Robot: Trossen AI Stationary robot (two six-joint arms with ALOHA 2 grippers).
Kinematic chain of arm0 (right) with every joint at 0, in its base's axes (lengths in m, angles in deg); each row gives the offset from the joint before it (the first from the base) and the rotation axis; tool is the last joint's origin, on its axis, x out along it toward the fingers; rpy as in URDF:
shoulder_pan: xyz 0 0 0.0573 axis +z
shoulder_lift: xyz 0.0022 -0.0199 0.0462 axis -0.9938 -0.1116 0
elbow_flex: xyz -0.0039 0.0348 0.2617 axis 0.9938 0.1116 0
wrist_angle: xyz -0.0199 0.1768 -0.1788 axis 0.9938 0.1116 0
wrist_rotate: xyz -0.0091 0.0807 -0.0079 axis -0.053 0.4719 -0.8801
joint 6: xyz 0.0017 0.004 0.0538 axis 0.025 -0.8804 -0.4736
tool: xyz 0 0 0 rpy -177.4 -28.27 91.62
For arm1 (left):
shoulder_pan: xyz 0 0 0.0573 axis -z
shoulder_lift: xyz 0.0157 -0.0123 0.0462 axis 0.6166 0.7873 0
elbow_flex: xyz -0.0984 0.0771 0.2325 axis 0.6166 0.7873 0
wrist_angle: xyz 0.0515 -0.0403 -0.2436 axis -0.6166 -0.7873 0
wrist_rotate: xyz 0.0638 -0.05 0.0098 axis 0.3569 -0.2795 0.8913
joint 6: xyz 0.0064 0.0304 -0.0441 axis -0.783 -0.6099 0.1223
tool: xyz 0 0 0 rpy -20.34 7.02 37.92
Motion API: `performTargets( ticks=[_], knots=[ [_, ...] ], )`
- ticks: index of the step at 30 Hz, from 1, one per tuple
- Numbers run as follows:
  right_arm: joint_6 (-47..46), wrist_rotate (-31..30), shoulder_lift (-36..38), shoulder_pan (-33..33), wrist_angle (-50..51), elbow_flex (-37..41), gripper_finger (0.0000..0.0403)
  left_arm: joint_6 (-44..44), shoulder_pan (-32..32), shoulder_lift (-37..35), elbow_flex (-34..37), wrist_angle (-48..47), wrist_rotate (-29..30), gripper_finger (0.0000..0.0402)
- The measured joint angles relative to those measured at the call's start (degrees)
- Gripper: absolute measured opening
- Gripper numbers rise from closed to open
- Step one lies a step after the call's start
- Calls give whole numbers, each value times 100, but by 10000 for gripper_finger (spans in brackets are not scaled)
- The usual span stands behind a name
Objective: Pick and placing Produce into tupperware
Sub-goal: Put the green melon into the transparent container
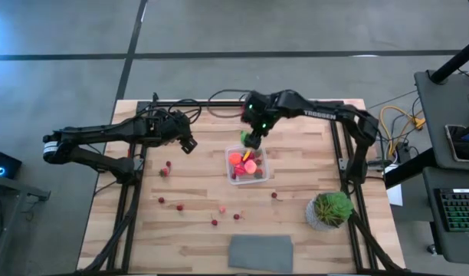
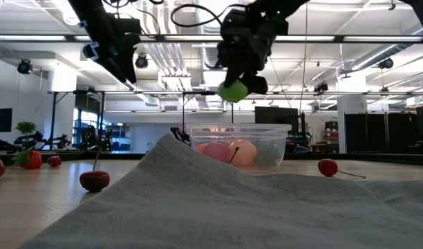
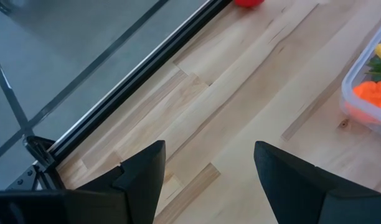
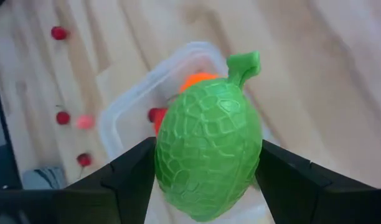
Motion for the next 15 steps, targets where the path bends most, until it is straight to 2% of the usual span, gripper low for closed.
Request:
performTargets(
  ticks=[2,5,7,15],
  knots=[
    [-49,-125,-76,221,-71,4,246,0,0,0,5,63,2,231],
    [-38,-810,-191,488,-30,15,246,-2,0,0,5,63,3,231],
    [-41,-1040,-220,573,68,21,247,-2,0,0,5,59,1,231],
    [-534,-1207,-218,599,198,19,249,-7,7,0,8,33,-176,231]
  ],
)
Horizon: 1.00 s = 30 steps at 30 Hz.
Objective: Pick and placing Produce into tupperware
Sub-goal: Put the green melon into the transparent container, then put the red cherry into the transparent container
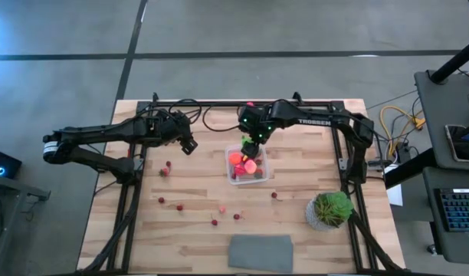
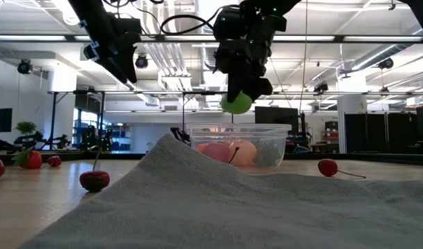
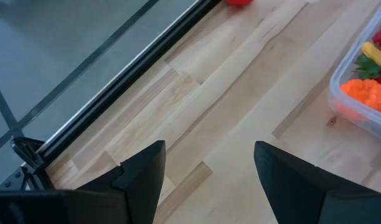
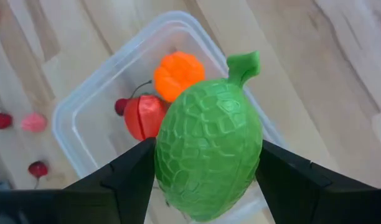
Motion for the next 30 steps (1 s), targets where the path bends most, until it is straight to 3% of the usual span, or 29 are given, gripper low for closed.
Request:
performTargets(
  ticks=[14,22,27,30],
  knots=[
    [-193,-445,0,241,127,-23,344,15,0,0,0,-2,-344,231],
    [-446,-1688,74,208,105,-594,352,356,4,0,0,-378,-586,231],
    [-635,-2636,131,120,240,-1117,353,1522,-37,0,77,-1333,-601,231],
    [-853,-2518,133,-178,509,-1314,353,2590,-116,-21,258,-1609,-750,231]
  ],
)
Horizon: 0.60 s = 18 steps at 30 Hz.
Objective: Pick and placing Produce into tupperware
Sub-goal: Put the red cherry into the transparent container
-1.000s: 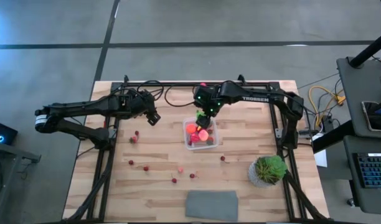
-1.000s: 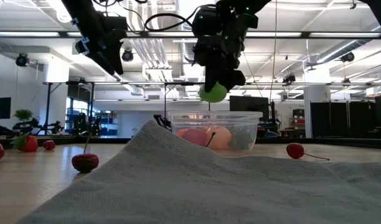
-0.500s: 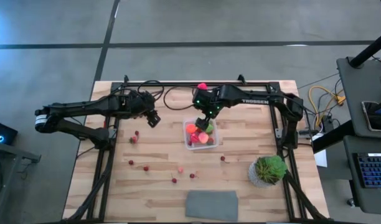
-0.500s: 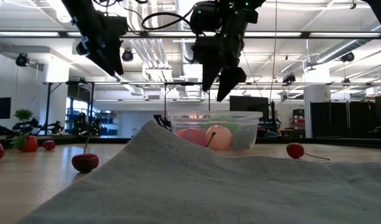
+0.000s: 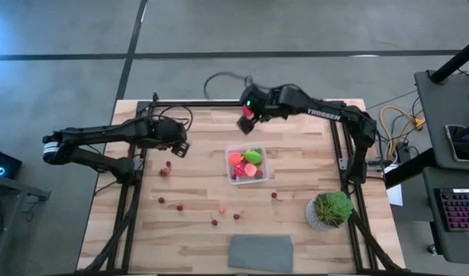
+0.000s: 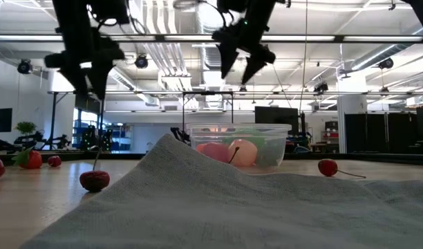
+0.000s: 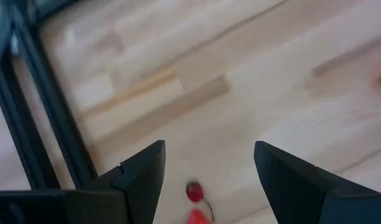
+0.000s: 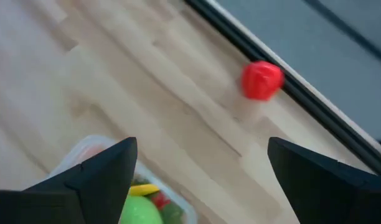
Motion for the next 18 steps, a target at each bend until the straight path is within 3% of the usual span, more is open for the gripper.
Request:
performTargets(
  ticks=[9,18],
  knots=[
    [-248,303,9,-859,629,49,344,1103,-37,5,929,9,-894,231],
    [-136,300,15,-921,529,189,335,1499,-39,21,1635,483,-1052,231]
  ],
)
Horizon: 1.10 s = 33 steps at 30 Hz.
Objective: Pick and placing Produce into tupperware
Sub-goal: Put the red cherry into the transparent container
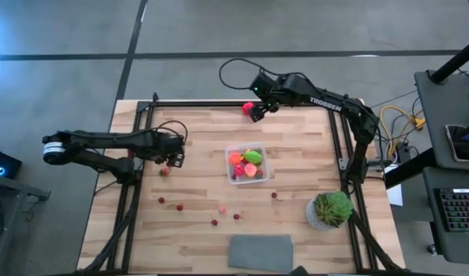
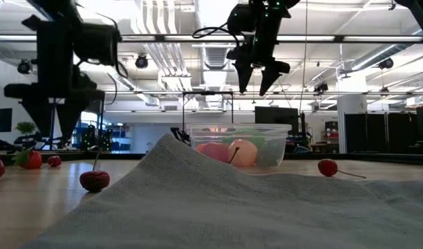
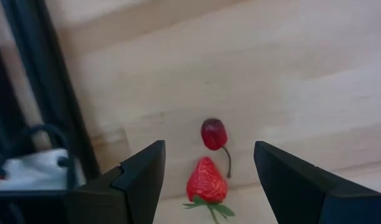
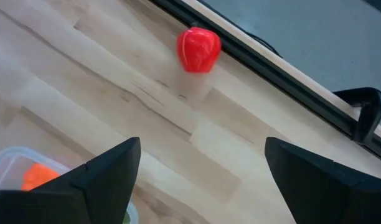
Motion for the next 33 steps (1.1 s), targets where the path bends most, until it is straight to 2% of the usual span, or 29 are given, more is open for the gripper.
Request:
performTargets(
  ticks=[7,20,24,33],
  knots=[
    [19,-2,0,-4,-9,149,338,175,0,0,558,859,-281,231],
    [61,0,0,-4,-54,165,331,281,0,158,928,1193,-178,227],
    [59,0,0,-4,-58,165,330,281,0,289,1003,1540,-239,200],
    [57,0,0,-4,-58,165,329,274,2,639,976,1628,-259,125]
  ],
)
